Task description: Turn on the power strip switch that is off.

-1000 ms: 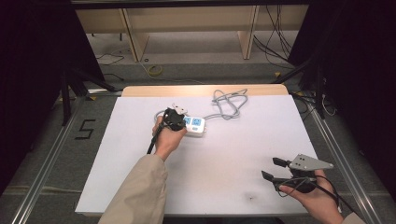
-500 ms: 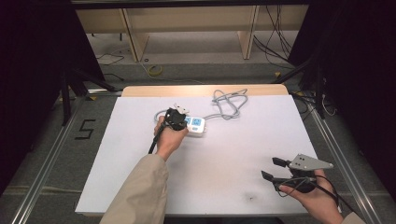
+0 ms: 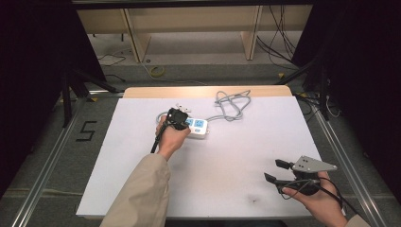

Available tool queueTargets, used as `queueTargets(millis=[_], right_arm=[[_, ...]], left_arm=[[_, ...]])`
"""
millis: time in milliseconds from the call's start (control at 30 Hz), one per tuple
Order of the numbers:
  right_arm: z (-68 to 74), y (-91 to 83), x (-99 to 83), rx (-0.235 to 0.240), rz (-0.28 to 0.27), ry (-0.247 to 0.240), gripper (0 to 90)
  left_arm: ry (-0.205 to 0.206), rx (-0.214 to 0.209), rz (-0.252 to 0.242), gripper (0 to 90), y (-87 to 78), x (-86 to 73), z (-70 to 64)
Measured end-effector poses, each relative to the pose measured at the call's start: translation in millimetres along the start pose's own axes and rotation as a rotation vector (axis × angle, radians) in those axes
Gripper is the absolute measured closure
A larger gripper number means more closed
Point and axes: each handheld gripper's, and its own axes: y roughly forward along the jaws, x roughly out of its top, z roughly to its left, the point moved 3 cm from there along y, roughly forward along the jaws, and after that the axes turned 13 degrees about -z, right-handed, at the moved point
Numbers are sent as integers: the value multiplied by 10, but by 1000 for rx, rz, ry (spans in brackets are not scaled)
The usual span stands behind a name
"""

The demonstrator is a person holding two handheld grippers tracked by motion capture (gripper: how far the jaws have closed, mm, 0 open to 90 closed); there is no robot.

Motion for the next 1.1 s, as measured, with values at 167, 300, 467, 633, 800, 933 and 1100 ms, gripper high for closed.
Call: queueTargets(millis=[167,300,467,633,800,933,1100], right_arm=[[0,3,2,0,-1,-2,335],[1,3,0,1,1,-2,336],[-2,2,0,3,-1,-2,336],[-1,-2,0,2,0,0,336],[-1,-2,1,1,0,-1,336],[-2,-2,2,2,-2,-4,336],[-3,-1,1,2,-1,-4,336]], left_arm=[[7,-5,16,899,7,23,0],[7,-5,15,899,15,51,-12],[20,-3,41,899,36,47,-8],[24,-3,57,899,55,36,-6],[23,0,66,899,71,28,-3],[24,-2,70,899,79,25,0],[26,-2,74,899,86,31,3]])
